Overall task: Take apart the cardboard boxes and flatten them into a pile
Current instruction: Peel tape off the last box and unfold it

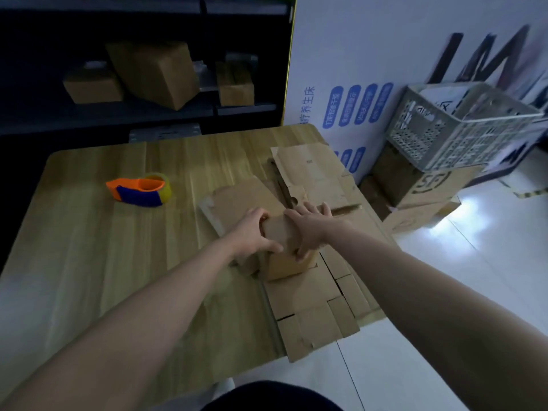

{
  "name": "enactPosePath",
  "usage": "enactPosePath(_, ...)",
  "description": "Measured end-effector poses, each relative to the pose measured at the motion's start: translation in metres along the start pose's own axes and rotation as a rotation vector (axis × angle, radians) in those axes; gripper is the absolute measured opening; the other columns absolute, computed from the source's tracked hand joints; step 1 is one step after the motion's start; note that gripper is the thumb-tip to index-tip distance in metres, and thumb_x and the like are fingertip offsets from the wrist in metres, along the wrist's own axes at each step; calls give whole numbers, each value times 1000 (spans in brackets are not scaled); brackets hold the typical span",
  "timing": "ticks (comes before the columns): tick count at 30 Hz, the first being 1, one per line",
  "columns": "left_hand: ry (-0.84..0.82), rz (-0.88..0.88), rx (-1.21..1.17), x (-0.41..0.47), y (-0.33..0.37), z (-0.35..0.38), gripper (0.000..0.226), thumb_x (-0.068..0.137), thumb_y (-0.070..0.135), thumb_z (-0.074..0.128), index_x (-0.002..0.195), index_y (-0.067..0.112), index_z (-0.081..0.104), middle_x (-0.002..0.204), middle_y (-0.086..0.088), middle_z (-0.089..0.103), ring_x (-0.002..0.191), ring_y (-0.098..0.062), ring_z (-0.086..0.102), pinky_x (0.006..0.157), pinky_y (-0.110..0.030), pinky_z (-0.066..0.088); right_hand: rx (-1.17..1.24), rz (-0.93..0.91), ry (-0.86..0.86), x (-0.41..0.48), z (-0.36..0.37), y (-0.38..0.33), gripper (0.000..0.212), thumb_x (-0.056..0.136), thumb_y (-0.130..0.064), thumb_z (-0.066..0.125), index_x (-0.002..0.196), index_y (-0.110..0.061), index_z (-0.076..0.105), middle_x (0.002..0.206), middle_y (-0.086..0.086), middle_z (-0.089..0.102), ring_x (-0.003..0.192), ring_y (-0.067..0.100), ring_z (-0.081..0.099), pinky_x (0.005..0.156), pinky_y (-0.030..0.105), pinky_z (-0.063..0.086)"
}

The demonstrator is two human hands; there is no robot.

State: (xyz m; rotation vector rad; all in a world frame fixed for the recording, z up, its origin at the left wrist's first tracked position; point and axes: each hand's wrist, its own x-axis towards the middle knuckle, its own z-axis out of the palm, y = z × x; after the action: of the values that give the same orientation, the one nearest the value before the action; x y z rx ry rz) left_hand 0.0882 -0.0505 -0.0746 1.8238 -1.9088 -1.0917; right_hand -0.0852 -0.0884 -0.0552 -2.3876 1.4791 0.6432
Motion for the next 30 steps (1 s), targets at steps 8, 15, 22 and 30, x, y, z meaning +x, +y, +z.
enactPosePath(8, 161, 34, -184, -6, -18, 7, 49, 68, 19, 83, 112, 14, 61, 117, 2, 47, 103, -22, 56, 96, -36, 46, 49, -38, 51, 5, 10, 2, 110, 63, -47, 83, 148, -25, 16, 150, 3, 28, 143, 28, 13, 116, 57, 2)
enactPosePath(15, 232, -82, -446, 1, -27, 15, 26, 75, 1, 76, 93, 10, 60, 87, -5, 62, 83, -19, 58, 88, -41, 53, 65, -21, 74, 9, 19, 4, 115, 61, -45, 85, 149, -23, 14, 150, 4, 26, 144, 28, 11, 118, 54, 2)
enactPosePath(22, 238, -163, -583, 7, -31, 17, 17, 79, -2, 71, 74, 11, 62, 69, -4, 59, 66, -15, 54, 75, -33, 50, 68, -17, 84, 10, 19, 4, 115, 60, -44, 86, 148, -24, 15, 150, 4, 27, 144, 29, 11, 117, 54, 1)
enactPosePath(30, 232, -161, -556, 14, -31, 26, 26, 87, -1, 62, 67, 14, 54, 64, -5, 53, 59, -14, 47, 67, -30, 43, 64, -13, 73, 10, 19, 4, 114, 60, -43, 86, 148, -24, 16, 149, 4, 27, 144, 30, 11, 117, 54, 2)
